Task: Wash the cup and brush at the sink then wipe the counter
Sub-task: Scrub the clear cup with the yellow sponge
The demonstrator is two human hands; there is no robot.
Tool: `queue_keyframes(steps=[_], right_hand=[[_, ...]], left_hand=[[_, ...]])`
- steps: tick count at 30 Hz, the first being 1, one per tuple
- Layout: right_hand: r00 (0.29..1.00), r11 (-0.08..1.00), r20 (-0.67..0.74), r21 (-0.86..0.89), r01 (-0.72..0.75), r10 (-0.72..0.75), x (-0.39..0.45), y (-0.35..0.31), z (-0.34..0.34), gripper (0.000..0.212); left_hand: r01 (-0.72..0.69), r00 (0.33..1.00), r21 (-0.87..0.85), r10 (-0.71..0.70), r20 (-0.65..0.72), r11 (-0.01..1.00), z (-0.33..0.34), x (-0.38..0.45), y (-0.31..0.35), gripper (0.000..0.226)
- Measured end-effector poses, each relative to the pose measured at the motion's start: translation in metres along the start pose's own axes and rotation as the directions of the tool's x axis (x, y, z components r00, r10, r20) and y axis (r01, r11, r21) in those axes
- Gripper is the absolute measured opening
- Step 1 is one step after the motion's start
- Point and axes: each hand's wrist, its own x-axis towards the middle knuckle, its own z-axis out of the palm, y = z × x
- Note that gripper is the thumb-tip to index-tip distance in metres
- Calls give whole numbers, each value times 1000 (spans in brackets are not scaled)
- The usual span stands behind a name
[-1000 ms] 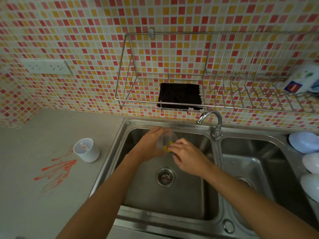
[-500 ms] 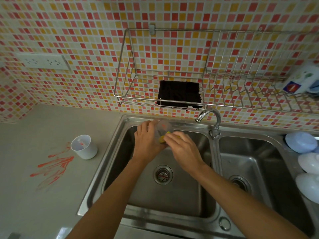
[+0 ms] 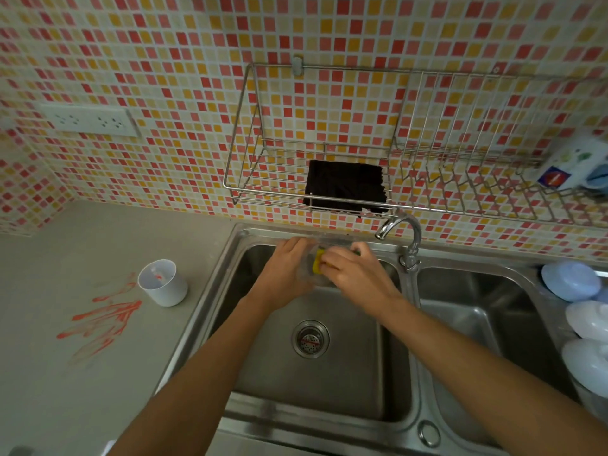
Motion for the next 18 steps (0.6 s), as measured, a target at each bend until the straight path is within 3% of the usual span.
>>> queue_keyframes(steps=[2,4,6,8,11,14,16,18], right_hand=[[994,992,-9,62,-111,112,-5,-11,3,36],[973,942,53,244,-233,227,-11,-27,7,39],[924,769,176,513,-382,341,-13,-39,8,32],[914,696,206,597,-400,348,-16,-42,9,30],[981,930,129,319,-182,148,-19,-27,10,37],[994,995,79,59,-75,70,-14,-14,8,36],[993,991,27,60,-119,118,-16,-20,9,38],[966,931,1,269,-248,257,-22,-36,10,39]], left_hand=[[-6,1000,19,6,14,1000,2,1,-2,70],[-11,999,59,9,46,998,6,0,-5,70],[-1,997,71,-5,78,997,10,-4,-9,72],[-6,995,94,-4,99,996,12,-8,-12,74],[-28,995,114,16,103,993,13,-11,-9,68],[-10,998,61,6,65,998,10,-9,-1,70],[-47,996,96,40,74,994,5,-6,1,74],[-40,992,129,24,120,991,1,-5,2,72]])
